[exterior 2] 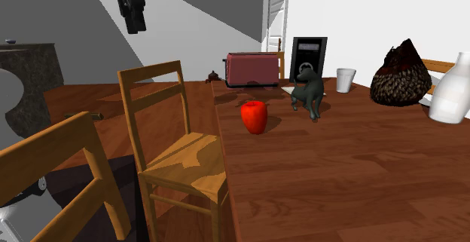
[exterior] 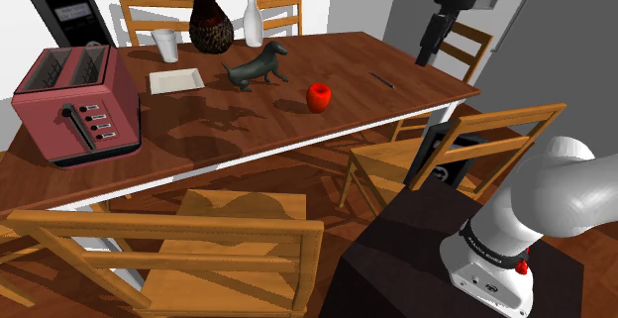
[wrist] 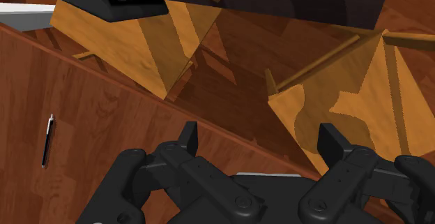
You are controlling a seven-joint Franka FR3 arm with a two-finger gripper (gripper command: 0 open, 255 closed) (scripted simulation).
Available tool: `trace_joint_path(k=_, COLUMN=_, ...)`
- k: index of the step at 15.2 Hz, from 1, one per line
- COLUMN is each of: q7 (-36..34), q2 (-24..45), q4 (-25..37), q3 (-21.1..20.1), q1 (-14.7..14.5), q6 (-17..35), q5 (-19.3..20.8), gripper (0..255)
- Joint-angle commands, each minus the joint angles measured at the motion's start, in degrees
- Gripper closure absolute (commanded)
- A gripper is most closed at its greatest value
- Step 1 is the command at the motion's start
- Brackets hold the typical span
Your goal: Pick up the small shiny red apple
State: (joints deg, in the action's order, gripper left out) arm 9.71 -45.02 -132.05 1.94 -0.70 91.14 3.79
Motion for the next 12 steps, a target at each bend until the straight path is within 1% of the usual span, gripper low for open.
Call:
trace_joint_path(k=1, q7=0.0, q2=0.0, q4=0.0, q3=0.0, q1=0.0, q6=0.0, q5=0.0, gripper=0)
trace_joint_path(k=6, q7=0.34, q2=8.84, q4=0.81, q3=0.43, q1=-0.23, q6=8.6, q5=0.46, gripper=0)
trace_joint_path(k=12, q7=0.79, q2=20.61, q4=4.43, q3=0.85, q1=-0.44, q6=17.44, q5=0.83, gripper=0)
